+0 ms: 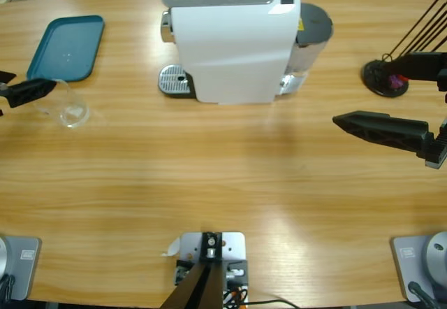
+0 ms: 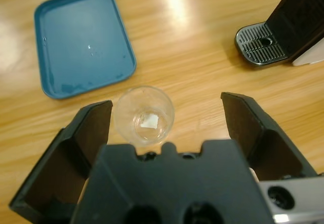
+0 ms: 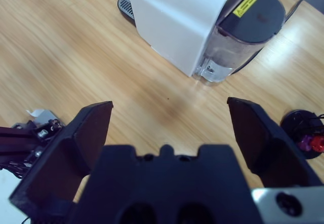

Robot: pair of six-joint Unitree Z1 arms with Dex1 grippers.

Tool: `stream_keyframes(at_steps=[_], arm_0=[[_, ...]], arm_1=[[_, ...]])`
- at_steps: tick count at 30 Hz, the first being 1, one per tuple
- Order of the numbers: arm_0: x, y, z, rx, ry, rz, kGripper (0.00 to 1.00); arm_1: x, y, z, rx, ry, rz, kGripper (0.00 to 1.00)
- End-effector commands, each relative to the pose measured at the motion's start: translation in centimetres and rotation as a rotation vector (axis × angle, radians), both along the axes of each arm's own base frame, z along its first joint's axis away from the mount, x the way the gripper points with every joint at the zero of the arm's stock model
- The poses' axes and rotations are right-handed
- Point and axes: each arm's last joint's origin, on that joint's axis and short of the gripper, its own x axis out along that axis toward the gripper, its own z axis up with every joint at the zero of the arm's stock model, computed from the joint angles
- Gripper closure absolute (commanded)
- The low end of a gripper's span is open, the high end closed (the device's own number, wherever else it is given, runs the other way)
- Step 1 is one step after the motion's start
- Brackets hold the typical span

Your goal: Pour coffee

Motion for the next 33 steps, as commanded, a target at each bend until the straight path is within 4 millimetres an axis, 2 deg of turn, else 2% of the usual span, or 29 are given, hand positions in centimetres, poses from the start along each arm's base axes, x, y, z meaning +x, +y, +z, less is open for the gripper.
stream_keyframes(at_steps=[1,9,24,33], arm_0=[[0.0,0.6,-2.1,0.030,0.060,0.118,0.068],[0.4,0.4,-3.0,0.032,0.106,0.154,0.069],[3.0,-1.4,-4.7,0.050,0.138,0.163,0.069],[3.4,-1.5,-6.2,0.083,0.188,0.230,0.069]], arm_1=[[-1.4,-2.4,-1.9,0.026,0.033,-0.007,0.004],[-2.2,-4.0,-2.2,0.052,0.028,-0.001,0.004],[-2.4,-4.1,-2.5,0.054,0.040,0.004,0.004],[-2.3,-4.0,-2.5,0.052,0.043,0.002,0.004]])
